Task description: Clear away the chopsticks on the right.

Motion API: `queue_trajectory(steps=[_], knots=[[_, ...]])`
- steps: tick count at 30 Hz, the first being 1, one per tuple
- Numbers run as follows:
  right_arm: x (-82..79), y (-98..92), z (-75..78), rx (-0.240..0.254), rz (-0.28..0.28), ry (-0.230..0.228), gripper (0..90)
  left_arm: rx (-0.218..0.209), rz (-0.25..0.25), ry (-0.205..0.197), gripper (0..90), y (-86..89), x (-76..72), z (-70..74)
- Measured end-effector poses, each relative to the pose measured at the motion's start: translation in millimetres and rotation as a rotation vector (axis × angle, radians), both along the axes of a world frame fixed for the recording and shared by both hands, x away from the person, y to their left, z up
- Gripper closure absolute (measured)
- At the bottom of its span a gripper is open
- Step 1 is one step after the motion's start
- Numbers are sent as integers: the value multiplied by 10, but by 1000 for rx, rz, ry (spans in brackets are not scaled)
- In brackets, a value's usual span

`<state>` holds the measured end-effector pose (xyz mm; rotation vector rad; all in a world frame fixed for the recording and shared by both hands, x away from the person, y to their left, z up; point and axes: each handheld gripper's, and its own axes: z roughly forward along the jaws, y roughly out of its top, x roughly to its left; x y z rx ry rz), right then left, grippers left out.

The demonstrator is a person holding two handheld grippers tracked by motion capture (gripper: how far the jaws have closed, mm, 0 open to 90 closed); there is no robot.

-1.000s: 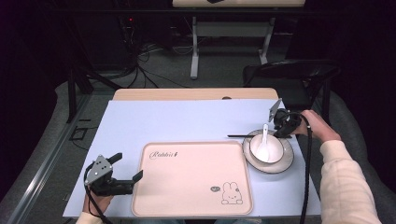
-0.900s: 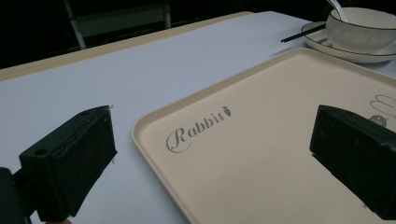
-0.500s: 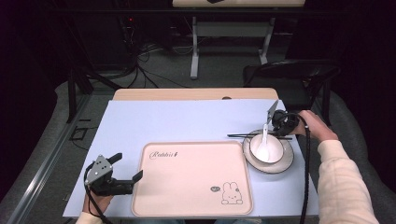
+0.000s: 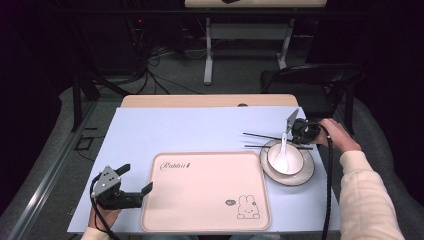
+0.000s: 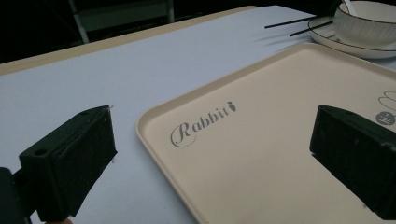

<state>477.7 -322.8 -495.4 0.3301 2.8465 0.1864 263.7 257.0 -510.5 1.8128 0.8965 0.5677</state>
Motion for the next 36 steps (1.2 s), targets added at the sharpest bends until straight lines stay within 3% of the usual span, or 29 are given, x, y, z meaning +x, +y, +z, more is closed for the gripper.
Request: queue_trajectory(steps=[6, 11, 13, 22, 25, 28, 36], knots=[[-24, -40, 92, 6, -42, -18, 854, -2, 1, -2, 0, 0, -2, 3], [-80, -96, 310, 47, -98, -53, 854, -2, 2, -3, 0, -12, 2, 3], [-82, -102, 347, 48, -96, -59, 854, 0, 2, -4, 0, -14, 2, 3], [-233, -35, 698, 101, -199, -104, 855, 2, 1, -2, 0, -15, 2, 10], [-261, -12, 761, 96, -207, -104, 856, -1, 0, -2, 0, -17, 2, 10], [-333, 42, 822, 101, -252, -97, 856, 0, -3, -4, 0, -24, -1, 11], [-518, 192, 952, 159, -337, -55, 856, -5, -2, -3, 0, -21, -4, 16]])
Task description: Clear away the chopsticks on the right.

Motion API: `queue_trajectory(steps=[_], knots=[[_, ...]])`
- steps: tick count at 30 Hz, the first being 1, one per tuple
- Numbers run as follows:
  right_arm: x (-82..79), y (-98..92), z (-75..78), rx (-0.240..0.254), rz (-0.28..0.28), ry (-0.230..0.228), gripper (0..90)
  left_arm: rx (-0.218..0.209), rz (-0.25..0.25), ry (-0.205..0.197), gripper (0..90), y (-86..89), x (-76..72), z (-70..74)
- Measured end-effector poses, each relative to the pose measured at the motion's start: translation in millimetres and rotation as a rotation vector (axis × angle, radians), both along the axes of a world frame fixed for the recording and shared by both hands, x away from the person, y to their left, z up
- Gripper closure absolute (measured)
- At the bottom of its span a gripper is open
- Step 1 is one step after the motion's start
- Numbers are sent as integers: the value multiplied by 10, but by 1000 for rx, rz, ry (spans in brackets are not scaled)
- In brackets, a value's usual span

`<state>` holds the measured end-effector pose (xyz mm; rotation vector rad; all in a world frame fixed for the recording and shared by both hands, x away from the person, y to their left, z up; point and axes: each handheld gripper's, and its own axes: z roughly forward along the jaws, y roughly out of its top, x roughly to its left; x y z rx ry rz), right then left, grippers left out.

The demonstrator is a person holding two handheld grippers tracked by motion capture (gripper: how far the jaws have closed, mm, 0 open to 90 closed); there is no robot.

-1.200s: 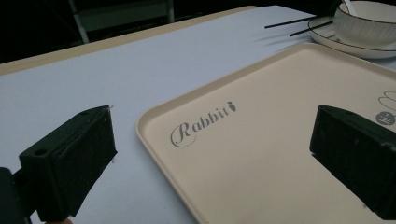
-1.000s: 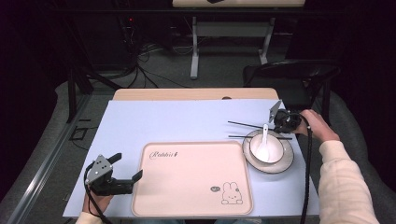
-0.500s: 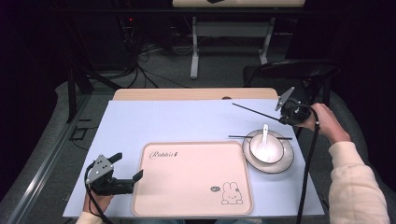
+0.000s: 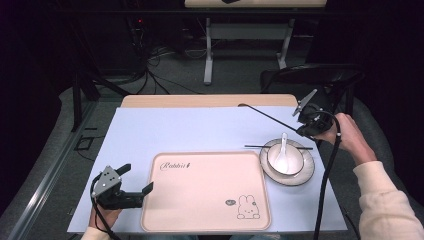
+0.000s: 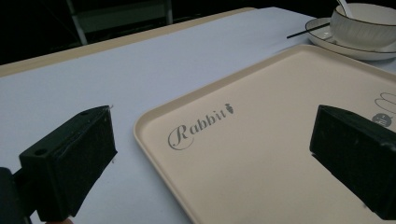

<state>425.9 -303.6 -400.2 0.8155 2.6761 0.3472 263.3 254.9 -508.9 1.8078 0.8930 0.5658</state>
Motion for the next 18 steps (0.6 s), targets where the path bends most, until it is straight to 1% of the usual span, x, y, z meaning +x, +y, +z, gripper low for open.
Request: queue_trajectory(steps=[1, 2, 4, 6, 8, 9, 11, 12, 13, 14, 15, 16, 17, 18], knots=[[0, 0, 0, 0, 0, 0, 856, 0, 0, 0, 0, 0, 0, 0], [-46, 39, 18, 15, -9, 17, 857, 0, -2, 1, 0, 0, 1, 0], [-95, 84, 36, 14, -42, 19, 856, -1, -3, 1, 0, -3, 1, 0], [-155, 131, 47, 42, -71, 47, 857, -1, -2, 2, 0, -3, -1, 2], [-208, 178, 41, 52, -101, 53, 856, -3, -3, 1, 0, -4, -1, 2], [-208, 178, 41, 52, -101, 53, 856, -3, -3, 1, 0, -4, -1, 2], [-267, 223, 49, 80, -145, 64, 857, 3, -4, 1, 0, -6, -1, 1], [-321, 269, 53, 125, -173, 88, 857, 1, -5, 1, 0, -8, 1, -1], [-321, 269, 53, 125, -173, 88, 857, 2, -5, 1, 0, -8, 1, -1], [-362, 308, 60, 148, -195, 86, 857, 2, -1, 3, 0, -7, 2, -1], [-362, 308, 60, 148, -195, 86, 857, 2, -1, 3, 0, -7, 2, -1], [-404, 360, 53, 170, -209, 103, 857, 2, -1, 3, 0, -5, 2, 0], [-404, 360, 53, 170, -209, 103, 857, 2, -1, 3, 0, -5, 2, 0], [-455, 425, 26, 185, -220, 123, 857, 2, -2, 3, 0, 1, -1, 2]])
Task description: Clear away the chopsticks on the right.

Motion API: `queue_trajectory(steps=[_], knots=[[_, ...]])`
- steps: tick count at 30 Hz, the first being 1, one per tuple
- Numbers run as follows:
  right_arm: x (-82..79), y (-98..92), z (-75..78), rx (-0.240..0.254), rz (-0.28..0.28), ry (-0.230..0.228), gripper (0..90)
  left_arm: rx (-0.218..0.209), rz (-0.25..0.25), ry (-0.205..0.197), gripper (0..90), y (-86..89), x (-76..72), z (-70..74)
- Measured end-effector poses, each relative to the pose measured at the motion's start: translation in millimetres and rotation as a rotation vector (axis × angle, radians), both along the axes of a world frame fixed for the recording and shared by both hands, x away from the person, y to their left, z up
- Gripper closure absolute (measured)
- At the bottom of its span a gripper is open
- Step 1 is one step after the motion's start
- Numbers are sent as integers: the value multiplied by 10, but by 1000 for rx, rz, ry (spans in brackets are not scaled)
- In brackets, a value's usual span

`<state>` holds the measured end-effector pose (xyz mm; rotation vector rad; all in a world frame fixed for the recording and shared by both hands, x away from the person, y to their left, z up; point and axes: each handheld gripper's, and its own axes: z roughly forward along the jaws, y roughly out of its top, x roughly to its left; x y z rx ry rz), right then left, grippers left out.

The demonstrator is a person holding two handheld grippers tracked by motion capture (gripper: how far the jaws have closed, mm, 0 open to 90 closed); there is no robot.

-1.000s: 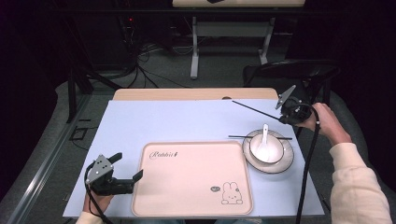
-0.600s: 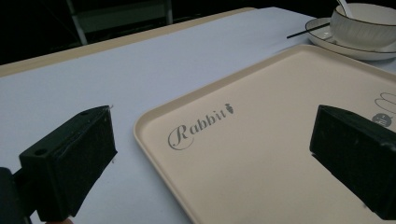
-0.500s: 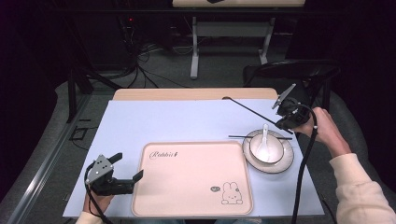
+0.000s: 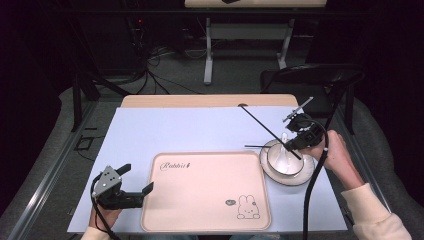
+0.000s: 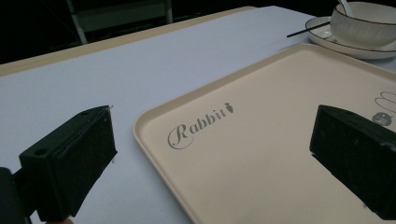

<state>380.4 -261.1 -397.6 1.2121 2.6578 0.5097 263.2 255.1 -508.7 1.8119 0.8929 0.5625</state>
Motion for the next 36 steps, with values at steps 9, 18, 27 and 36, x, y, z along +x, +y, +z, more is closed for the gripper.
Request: queue_trajectory(steps=[9, 18, 27, 36], knots=[[-218, 291, -246, 75, -4, 74, 857, 0, -4, 1, 0, 1, -1, -1], [-405, 457, -626, 120, -12, 146, 857, 2, -9, 0, 0, -2, -4, -3], [-563, 547, -735, 132, -24, 164, 856, 3, -13, 0, 0, -7, -2, -3], [-712, 609, -958, 213, -91, 202, 854, 2, -13, -1, 0, -6, -7, 1]])
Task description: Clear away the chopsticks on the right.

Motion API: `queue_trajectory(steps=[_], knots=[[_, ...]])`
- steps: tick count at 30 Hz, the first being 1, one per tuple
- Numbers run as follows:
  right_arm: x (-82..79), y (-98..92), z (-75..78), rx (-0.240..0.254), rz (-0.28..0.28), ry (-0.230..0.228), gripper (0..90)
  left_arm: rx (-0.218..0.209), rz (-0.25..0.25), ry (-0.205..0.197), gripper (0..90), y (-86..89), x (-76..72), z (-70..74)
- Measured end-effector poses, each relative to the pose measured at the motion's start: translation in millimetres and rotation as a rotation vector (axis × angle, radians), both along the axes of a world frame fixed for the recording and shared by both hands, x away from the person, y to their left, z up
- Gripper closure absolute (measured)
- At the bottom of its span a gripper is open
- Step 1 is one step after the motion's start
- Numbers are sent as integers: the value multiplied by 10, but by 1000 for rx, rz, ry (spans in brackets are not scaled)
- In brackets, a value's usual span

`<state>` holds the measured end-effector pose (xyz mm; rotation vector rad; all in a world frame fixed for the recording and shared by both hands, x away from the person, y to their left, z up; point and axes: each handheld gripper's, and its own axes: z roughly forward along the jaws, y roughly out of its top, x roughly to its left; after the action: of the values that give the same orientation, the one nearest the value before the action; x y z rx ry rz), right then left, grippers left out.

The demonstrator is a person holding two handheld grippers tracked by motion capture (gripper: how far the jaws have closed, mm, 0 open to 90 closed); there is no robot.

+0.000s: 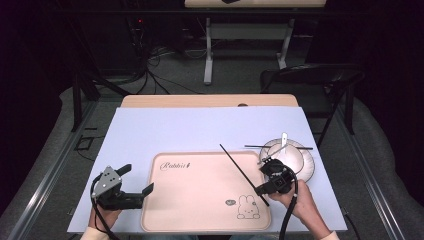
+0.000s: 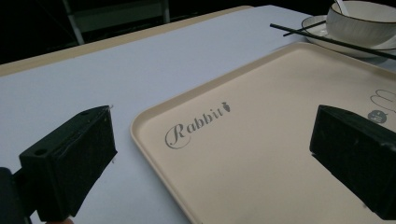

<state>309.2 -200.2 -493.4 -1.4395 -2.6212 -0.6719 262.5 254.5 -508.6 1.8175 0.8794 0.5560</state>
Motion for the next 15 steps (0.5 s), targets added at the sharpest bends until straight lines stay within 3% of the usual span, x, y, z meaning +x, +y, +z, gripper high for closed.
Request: queue_trajectory(steps=[4, 6, 12, 15], knots=[[-72, 7, -139, 23, -27, 18, 854, 4, -3, -2, 0, -9, 2, -1], [-101, -23, -215, 75, -50, 37, 853, 5, -3, -1, 0, -12, 2, 0], [-169, 18, -298, 13, -78, 39, 849, 7, -3, 0, 0, -10, 5, -2], [-194, 51, -328, -11, -63, 37, 848, 8, -3, 1, 0, -14, 5, -3]])
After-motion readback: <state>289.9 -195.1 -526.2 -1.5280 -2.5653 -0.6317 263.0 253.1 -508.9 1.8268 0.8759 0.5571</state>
